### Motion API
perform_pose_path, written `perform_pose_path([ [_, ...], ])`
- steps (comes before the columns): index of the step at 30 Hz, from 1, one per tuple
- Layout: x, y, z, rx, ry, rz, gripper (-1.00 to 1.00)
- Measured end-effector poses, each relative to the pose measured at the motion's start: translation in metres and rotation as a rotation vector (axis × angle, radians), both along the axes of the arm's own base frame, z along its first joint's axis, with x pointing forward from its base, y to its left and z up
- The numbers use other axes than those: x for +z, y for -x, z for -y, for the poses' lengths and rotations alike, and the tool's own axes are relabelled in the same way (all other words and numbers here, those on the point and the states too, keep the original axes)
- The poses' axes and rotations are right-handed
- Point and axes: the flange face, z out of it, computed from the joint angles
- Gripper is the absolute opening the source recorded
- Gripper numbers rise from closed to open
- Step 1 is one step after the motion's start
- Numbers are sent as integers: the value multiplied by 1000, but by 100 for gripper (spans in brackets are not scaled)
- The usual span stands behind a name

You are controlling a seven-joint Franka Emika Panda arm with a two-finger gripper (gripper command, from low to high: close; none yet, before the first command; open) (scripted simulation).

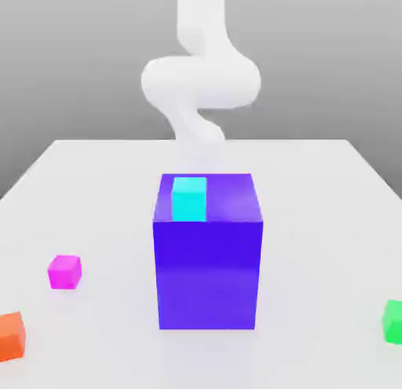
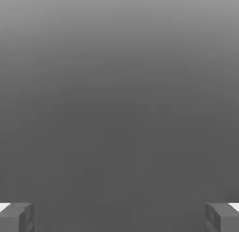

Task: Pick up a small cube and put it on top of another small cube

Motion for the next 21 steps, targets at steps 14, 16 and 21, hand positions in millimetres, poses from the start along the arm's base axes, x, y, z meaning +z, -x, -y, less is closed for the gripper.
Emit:
perform_pose_path([
  [14,-265,-22,174,-739,-261,-318,0],
  [16,-302,-7,195,-844,-306,-356,0],
  [21,-388,46,231,-1106,-431,-444,0],
])
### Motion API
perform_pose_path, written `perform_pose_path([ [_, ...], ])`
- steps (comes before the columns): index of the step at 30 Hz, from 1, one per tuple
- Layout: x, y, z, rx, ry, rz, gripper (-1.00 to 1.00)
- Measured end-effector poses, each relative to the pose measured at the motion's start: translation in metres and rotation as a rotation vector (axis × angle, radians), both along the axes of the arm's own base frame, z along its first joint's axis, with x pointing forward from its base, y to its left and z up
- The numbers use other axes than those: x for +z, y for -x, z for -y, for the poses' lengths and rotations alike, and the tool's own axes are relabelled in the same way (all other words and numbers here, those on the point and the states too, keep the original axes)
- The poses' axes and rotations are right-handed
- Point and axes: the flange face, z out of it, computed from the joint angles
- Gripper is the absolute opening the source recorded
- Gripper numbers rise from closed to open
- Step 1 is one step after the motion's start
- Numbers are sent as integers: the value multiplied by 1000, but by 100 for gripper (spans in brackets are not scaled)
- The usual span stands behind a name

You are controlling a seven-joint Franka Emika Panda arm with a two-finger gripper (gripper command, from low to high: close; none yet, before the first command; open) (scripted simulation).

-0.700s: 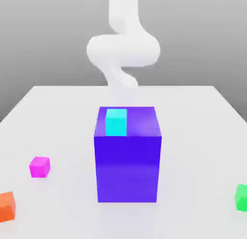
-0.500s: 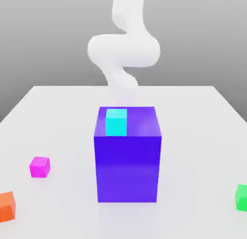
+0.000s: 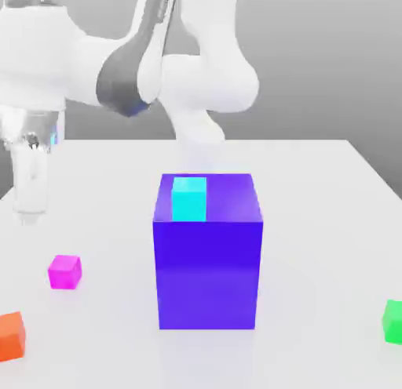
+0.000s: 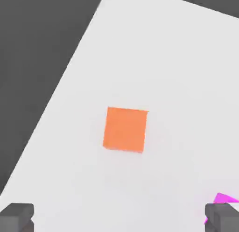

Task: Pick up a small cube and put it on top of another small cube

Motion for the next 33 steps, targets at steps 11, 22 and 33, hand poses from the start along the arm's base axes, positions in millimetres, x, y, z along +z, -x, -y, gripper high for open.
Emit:
perform_pose_path([
  [11,-134,74,14,-321,-138,-78,0],
  [22,-136,73,14,-322,-137,-77,-100],
  [33,-78,-28,-2,46,-84,-40,-100],
])
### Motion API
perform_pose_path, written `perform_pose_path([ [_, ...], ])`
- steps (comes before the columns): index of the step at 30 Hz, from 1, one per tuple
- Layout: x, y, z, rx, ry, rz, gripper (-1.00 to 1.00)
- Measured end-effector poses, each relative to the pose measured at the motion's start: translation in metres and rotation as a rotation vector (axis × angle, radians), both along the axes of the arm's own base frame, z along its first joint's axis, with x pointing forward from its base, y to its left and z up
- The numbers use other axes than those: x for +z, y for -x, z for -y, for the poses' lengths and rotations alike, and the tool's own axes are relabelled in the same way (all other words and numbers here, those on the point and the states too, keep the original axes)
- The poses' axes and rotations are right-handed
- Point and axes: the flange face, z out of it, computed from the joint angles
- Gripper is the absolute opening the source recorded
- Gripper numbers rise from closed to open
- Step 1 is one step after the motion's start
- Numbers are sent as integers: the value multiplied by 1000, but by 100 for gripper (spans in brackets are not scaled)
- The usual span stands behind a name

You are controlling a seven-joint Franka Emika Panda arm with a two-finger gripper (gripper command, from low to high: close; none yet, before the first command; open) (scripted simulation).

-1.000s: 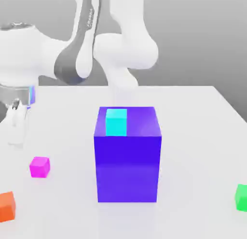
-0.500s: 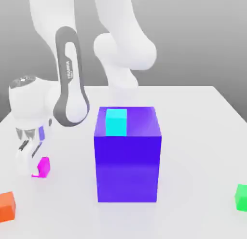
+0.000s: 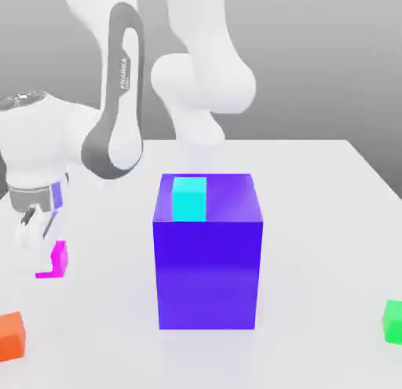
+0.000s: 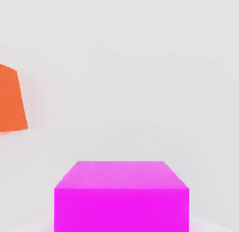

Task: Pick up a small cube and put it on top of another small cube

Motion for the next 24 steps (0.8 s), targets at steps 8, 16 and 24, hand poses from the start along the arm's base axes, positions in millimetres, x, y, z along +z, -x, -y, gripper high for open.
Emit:
perform_pose_path([
  [8,19,-149,-95,553,49,108,-100],
  [16,31,-184,-267,950,32,88,-100],
  [24,41,-152,-443,1335,21,47,-100],
])
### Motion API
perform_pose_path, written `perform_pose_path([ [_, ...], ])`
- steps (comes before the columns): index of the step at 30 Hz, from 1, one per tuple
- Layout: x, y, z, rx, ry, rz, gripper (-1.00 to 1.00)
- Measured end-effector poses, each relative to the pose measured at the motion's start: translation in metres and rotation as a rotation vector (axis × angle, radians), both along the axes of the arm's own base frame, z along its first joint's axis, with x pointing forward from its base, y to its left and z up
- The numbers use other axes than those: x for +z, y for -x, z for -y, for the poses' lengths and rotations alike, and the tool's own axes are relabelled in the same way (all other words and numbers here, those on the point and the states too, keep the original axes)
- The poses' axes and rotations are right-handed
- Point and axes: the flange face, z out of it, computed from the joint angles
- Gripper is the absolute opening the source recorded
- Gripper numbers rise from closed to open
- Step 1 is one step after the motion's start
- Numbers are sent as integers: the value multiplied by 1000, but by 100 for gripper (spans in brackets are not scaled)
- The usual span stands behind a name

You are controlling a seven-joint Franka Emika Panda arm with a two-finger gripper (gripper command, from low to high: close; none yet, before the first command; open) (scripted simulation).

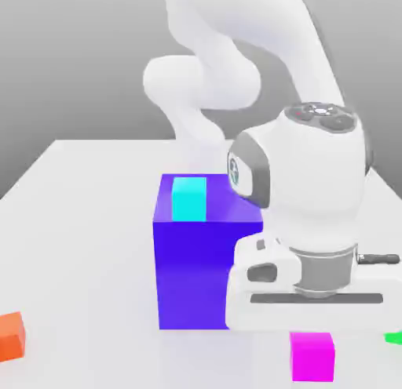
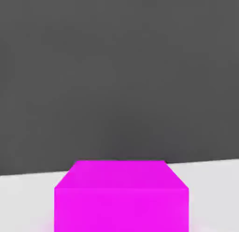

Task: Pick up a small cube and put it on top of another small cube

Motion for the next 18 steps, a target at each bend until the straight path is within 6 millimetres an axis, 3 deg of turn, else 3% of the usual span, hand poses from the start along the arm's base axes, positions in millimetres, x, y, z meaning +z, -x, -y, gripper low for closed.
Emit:
perform_pose_path([
  [7,9,75,-136,328,33,-29,-100],
  [9,5,108,-147,352,63,-64,-100],
  [13,-40,120,-148,348,79,-79,-100],
  [14,-54,121,-148,349,80,-81,100],
  [18,-54,121,-148,349,80,-81,100],
])
